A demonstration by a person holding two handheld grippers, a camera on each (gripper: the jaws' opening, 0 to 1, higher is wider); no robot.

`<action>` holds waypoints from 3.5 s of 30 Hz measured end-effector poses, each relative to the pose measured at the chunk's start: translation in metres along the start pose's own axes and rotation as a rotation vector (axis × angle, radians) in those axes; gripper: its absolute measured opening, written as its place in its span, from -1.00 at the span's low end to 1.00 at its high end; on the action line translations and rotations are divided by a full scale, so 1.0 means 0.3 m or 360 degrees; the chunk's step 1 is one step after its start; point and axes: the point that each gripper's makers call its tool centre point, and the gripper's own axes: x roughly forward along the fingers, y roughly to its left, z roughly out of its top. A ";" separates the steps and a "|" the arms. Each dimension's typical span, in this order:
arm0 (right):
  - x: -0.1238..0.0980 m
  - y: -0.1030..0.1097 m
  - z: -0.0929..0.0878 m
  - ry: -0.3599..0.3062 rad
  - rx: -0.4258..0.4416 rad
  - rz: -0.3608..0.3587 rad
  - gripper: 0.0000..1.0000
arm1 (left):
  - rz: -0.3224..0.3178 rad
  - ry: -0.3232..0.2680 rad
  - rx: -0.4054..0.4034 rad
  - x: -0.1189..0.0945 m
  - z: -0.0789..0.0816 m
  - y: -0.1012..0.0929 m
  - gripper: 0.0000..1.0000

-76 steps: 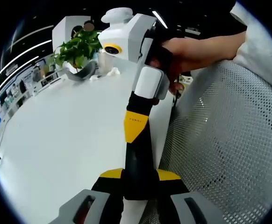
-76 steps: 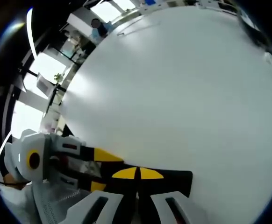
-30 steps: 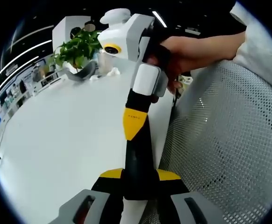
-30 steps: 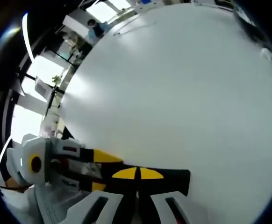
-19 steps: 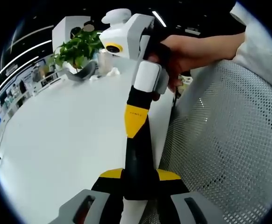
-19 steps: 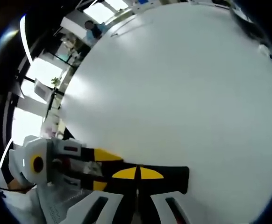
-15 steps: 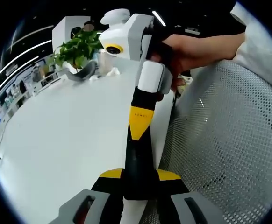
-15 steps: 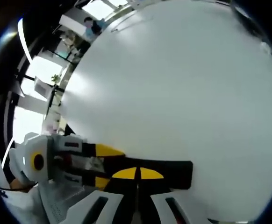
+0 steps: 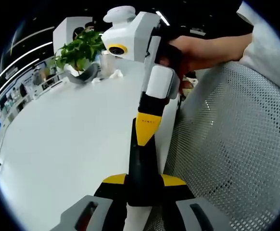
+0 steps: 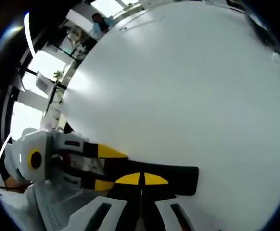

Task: Press the specified remote control buttons in sequence, fully releasing each button before pressing the next.

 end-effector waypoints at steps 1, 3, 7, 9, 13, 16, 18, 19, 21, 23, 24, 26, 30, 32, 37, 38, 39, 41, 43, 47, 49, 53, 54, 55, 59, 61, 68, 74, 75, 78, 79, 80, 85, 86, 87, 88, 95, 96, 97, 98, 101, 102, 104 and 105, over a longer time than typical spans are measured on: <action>0.000 0.000 0.001 -0.0003 -0.0001 0.0003 -1.00 | 0.0000 0.0000 0.0000 0.000 0.000 0.000 -0.51; 0.001 0.000 0.001 -0.0006 -0.0012 -0.0001 -1.00 | 0.0000 0.0000 0.0001 0.000 0.000 0.000 -0.51; 0.002 0.001 0.002 -0.0005 -0.0039 -0.0015 -1.00 | -0.0001 0.0000 0.0002 -0.001 -0.001 0.002 -0.51; 0.002 -0.003 0.005 -0.0007 -0.0011 0.0002 -1.00 | -0.0001 0.0000 0.0002 -0.001 -0.001 0.004 -0.51; 0.003 0.000 0.006 -0.0005 0.0010 0.0019 -1.00 | -0.0002 -0.0001 0.0003 0.000 -0.004 0.005 -0.51; 0.003 0.000 0.006 -0.0005 0.0000 0.0014 -1.00 | -0.0002 -0.0001 0.0003 -0.001 -0.002 0.004 -0.51; 0.002 0.000 0.005 -0.0007 -0.0001 0.0013 -1.00 | -0.0002 -0.0001 0.0002 -0.001 -0.002 0.005 -0.51; 0.002 0.000 0.006 -0.0007 0.0000 0.0014 -1.00 | -0.0002 -0.0001 0.0002 -0.001 -0.002 0.005 -0.51; 0.003 0.002 0.006 -0.0007 -0.0007 0.0010 -1.00 | -0.0001 -0.0001 0.0001 -0.001 -0.002 0.005 -0.51; 0.002 0.003 0.005 -0.0005 -0.0019 0.0006 -1.00 | -0.0001 -0.0001 0.0002 -0.001 -0.003 0.006 -0.51; 0.002 0.004 0.005 -0.0004 -0.0021 0.0004 -1.00 | -0.0001 -0.0001 0.0002 -0.001 -0.004 0.006 -0.51; 0.003 0.001 0.005 0.0000 -0.0018 0.0002 -1.00 | -0.0001 -0.0002 0.0002 0.000 -0.004 0.006 -0.51; 0.002 0.001 0.006 0.0007 -0.0018 -0.0005 -1.00 | -0.0001 -0.0002 0.0001 -0.001 -0.003 0.005 -0.51; 0.002 0.002 0.005 0.0016 -0.0024 -0.0011 -1.00 | -0.0001 -0.0002 0.0001 -0.001 -0.002 0.005 -0.51; 0.002 0.001 0.005 0.0017 -0.0036 -0.0015 -1.00 | -0.0001 -0.0003 0.0001 -0.002 -0.001 0.004 -0.51; 0.002 0.001 0.005 0.0016 -0.0036 -0.0015 -1.00 | -0.0001 -0.0003 0.0000 -0.002 -0.001 0.003 -0.51; 0.002 0.002 0.004 0.0015 -0.0038 -0.0013 -1.00 | -0.0001 -0.0003 0.0000 -0.002 0.000 0.004 -0.51; 0.002 0.001 0.005 0.0012 -0.0042 -0.0013 -1.00 | -0.0001 -0.0003 0.0000 -0.002 0.000 0.004 -0.51; 0.003 -0.001 0.006 0.0009 -0.0047 -0.0014 -1.00 | -0.0002 -0.0004 0.0000 0.000 0.000 0.005 -0.51; 0.004 -0.003 0.006 0.0005 -0.0053 -0.0012 -1.00 | -0.0003 -0.0004 0.0001 0.001 -0.002 0.006 -0.51; 0.004 -0.003 0.006 0.0005 -0.0046 -0.0009 -1.00 | -0.0003 -0.0005 0.0001 0.001 -0.002 0.006 -0.51; 0.002 -0.003 0.006 0.0009 -0.0019 0.0003 -1.00 | -0.0004 -0.0005 0.0003 0.001 -0.002 0.005 -0.51; 0.002 -0.003 0.006 0.0010 -0.0008 0.0007 -1.00 | -0.0004 -0.0004 0.0003 0.001 -0.001 0.005 -0.51; 0.001 -0.002 0.006 0.0011 -0.0003 0.0009 -1.00 | -0.0004 -0.0004 0.0003 0.001 -0.001 0.005 -0.51; 0.000 -0.001 0.007 0.0016 0.0021 0.0010 -1.00 | -0.0003 -0.0003 0.0005 0.001 -0.001 0.006 -0.51; -0.004 -0.002 0.003 0.0023 0.0018 0.0002 -1.00 | -0.0002 -0.0003 0.0005 0.000 -0.002 0.005 -0.51; -0.022 -0.003 0.006 -0.0009 0.0073 0.0015 -1.00 | -0.0002 -0.0003 0.0007 0.000 -0.003 0.002 -0.51; -0.023 0.007 -0.012 0.0027 0.0051 0.0010 -1.00 | -0.0002 -0.0003 0.0006 -0.002 -0.001 -0.001 -0.51; -0.023 0.009 -0.017 0.0038 0.0050 0.0010 -1.00 | -0.0002 -0.0003 0.0006 -0.002 -0.001 -0.001 -0.51; -0.020 0.006 -0.032 0.0081 0.0057 -0.0006 -1.00 | -0.0001 -0.0003 0.0006 -0.003 -0.001 -0.002 -0.51; -0.020 0.007 -0.036 0.0091 0.0059 -0.0007 -1.00 | -0.0001 -0.0003 0.0005 -0.003 -0.001 -0.002 -0.51; -0.020 0.008 -0.038 0.0097 0.0061 -0.0006 -1.00 | -0.0001 -0.0003 0.0005 -0.003 -0.001 -0.002 -0.51; -0.017 0.017 -0.044 0.0112 0.0048 0.0009 -1.00 | -0.0001 -0.0003 0.0004 -0.004 0.000 -0.001 -0.51; -0.016 0.019 -0.044 0.0114 0.0048 0.0017 -1.00 | -0.0001 -0.0003 0.0004 -0.004 0.000 -0.001 -0.51; -0.013 0.021 -0.044 0.0117 0.0048 0.0019 -1.00 | -0.0001 -0.0003 0.0004 -0.004 0.001 -0.002 -0.51; -0.009 0.020 -0.045 0.0123 0.0043 0.0015 -1.00 | -0.0001 -0.0003 0.0004 -0.005 0.002 -0.002 -0.51; -0.006 0.009 -0.052 0.0142 0.0028 -0.0006 -1.00 | -0.0002 -0.0004 0.0003 -0.003 0.002 -0.001 -0.51; -0.005 0.007 -0.052 0.0140 0.0035 -0.0002 -1.00 | -0.0002 -0.0004 0.0003 -0.003 0.002 -0.001 -0.51; -0.005 0.007 -0.052 0.0141 0.0039 0.0000 -1.00 | -0.0003 -0.0005 0.0002 -0.003 0.002 -0.001 -0.51; -0.005 0.007 -0.053 0.0142 0.0043 0.0002 -1.00 | -0.0003 -0.0006 0.0002 -0.003 0.002 -0.001 -0.51; -0.004 0.004 -0.053 0.0145 0.0067 0.0018 -1.00 | -0.0004 -0.0007 0.0001 -0.002 0.002 -0.001 -0.51; -0.004 0.003 -0.053 0.0144 0.0090 0.0028 -1.00 | -0.0005 -0.0008 0.0003 -0.003 0.003 -0.001 -0.51; -0.004 0.001 -0.054 0.0138 0.0118 0.0045 -1.00 | -0.0005 -0.0009 0.0005 -0.002 0.003 -0.001 -0.51; -0.003 0.004 -0.054 0.0138 0.0111 0.0043 -1.00 | -0.0005 -0.0008 0.0005 -0.002 0.003 -0.001 -0.51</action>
